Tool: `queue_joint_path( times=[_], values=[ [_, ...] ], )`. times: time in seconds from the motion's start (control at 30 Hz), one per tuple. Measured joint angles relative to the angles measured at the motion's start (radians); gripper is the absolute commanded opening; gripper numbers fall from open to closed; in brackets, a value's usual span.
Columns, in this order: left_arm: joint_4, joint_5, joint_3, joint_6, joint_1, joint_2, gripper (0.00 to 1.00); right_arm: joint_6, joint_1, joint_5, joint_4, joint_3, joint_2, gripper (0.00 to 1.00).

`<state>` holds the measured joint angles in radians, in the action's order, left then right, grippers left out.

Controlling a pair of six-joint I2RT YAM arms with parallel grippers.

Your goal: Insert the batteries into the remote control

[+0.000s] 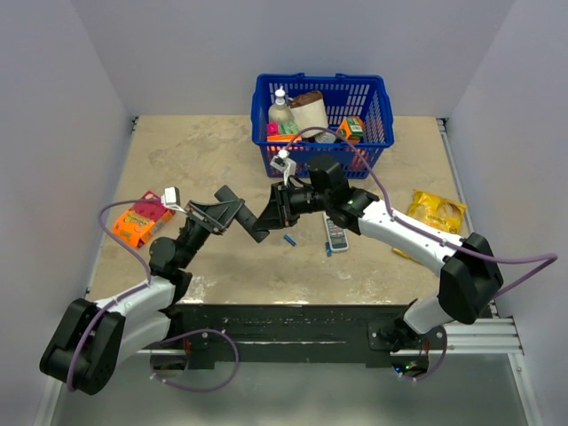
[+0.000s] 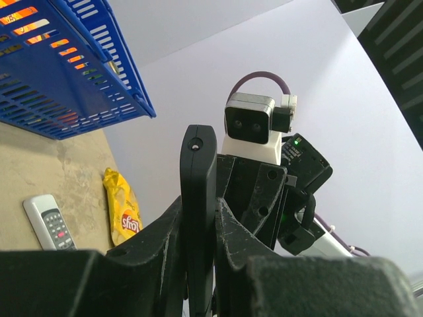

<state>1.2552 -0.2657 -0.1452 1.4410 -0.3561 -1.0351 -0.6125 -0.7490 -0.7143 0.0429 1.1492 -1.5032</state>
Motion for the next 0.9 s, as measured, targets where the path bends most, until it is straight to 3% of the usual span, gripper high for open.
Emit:
queue_joint_path(
  times=[0.47,0.73,0.9],
  values=[
    [0.008,-0.005,-0.018,0.013,-0.001,-0.028,0.00,-0.004,0.008,0.009,-0.008,-0.001,0.000,0.44],
    [0.015,-0.008,-0.021,0.014,-0.001,-0.032,0.00,0.009,0.011,0.047,0.010,0.000,0.000,0.69],
    [0.015,-0.008,-0.021,0.010,-0.005,-0.032,0.00,0.034,0.016,0.082,0.040,0.008,0.001,0.78]
  ],
)
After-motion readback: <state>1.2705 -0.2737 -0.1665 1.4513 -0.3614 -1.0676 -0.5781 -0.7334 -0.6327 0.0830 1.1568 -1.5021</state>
